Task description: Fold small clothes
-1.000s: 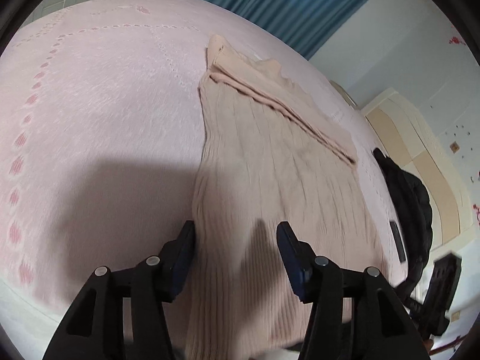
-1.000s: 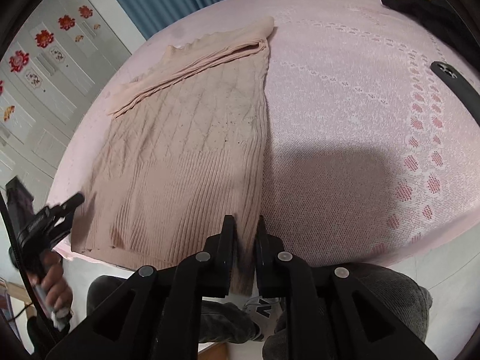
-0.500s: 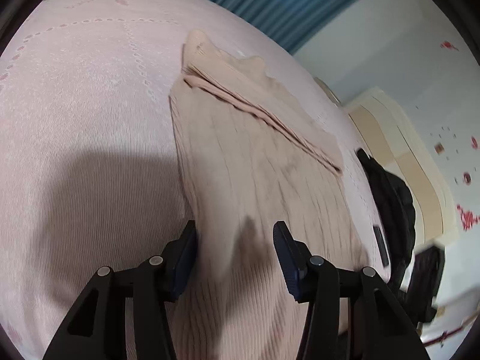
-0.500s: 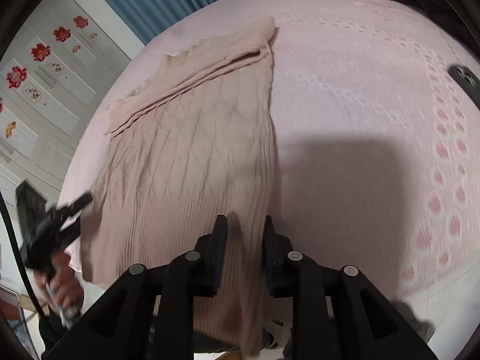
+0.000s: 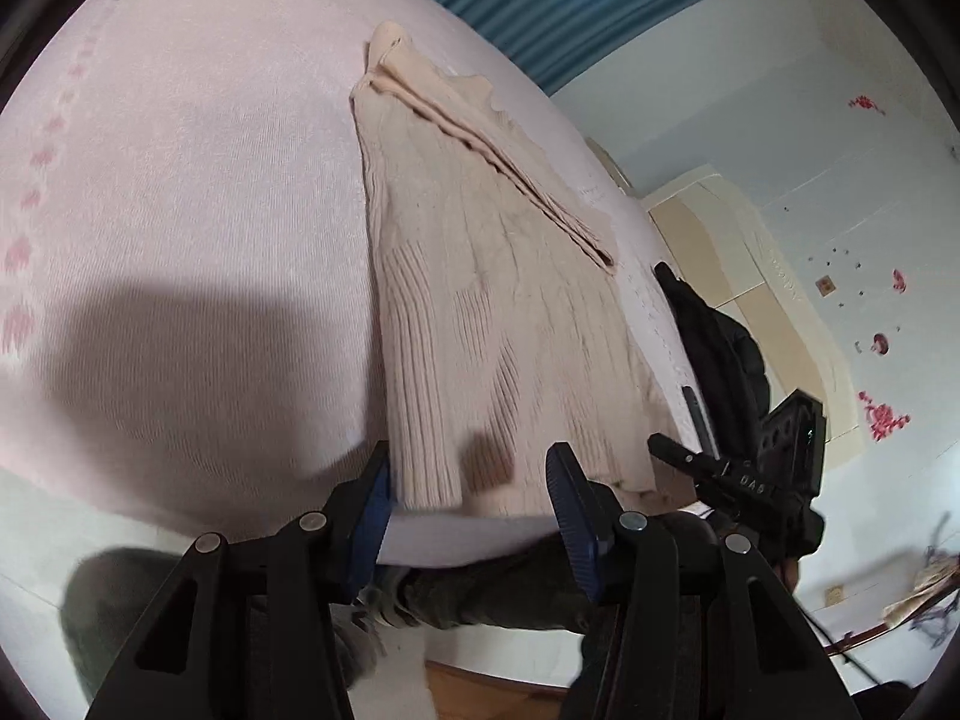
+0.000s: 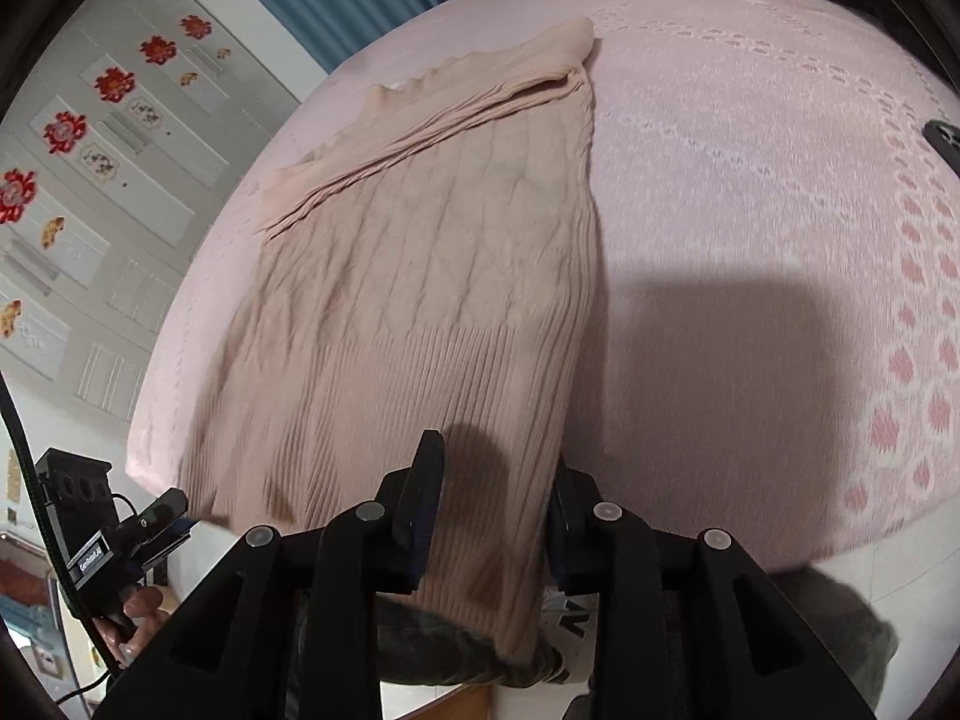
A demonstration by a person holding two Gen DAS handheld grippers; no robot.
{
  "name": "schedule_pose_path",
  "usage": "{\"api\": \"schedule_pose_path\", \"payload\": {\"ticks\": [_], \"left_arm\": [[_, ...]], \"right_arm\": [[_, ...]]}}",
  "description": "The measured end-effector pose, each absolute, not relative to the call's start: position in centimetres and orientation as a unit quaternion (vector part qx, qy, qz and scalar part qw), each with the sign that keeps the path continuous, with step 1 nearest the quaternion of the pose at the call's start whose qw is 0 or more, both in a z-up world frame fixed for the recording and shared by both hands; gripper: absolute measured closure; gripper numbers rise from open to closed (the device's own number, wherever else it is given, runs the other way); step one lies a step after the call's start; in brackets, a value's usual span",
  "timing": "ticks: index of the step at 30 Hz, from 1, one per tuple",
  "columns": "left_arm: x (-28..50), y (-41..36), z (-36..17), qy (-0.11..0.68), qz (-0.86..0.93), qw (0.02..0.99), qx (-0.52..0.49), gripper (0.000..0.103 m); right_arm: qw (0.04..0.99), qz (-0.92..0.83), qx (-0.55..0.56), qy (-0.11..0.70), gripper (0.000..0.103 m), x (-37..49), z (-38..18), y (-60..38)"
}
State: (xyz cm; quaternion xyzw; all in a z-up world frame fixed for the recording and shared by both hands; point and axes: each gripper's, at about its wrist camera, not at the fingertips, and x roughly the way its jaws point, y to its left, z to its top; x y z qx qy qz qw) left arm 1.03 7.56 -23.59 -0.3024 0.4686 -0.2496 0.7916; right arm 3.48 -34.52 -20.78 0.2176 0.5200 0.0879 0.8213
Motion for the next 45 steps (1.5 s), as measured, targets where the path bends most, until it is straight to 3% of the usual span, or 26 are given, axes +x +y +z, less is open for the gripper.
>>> {"api": "schedule_pose_path", "payload": {"ticks": [10, 21, 25, 27, 28, 32, 45], "left_arm": [[-0.4, 4.2, -23.5, 0.476, -0.249, 0.797, -0.276, 0.056], [1.8, 9.7, -22.2, 0.419, -0.137, 0.834, -0.332, 0.056], [2.7, 9.3, -22.6, 0.427, -0.112, 0.842, -0.310, 0.069], [2.8, 8.8, -22.5, 0.425, -0.107, 0.848, -0.297, 0.092], [2.8, 8.6, -22.5, 0.424, -0.105, 0.851, -0.293, 0.094], [2.2, 8.9, -22.0, 0.419, -0.090, 0.859, -0.281, 0.095], [0.6, 8.7, -23.8, 0.459, -0.092, 0.832, -0.297, 0.093]], "right_arm": [[0.819, 0.092, 0.241, 0.512, 0.072, 2.3, -20.8, -34.7], [0.816, 0.099, 0.253, 0.511, 0.072, 2.1, -21.1, -35.4], [0.819, 0.095, 0.244, 0.511, 0.072, 2.1, -21.0, -35.1], [0.823, 0.091, 0.230, 0.512, 0.073, 2.0, -20.8, -34.8], [0.825, 0.088, 0.220, 0.513, 0.075, 1.8, -20.7, -34.6], [0.831, 0.078, 0.188, 0.519, 0.083, 1.3, -20.7, -33.8], [0.830, 0.092, 0.163, 0.526, 0.083, 0.5, -20.5, -32.3]]}}
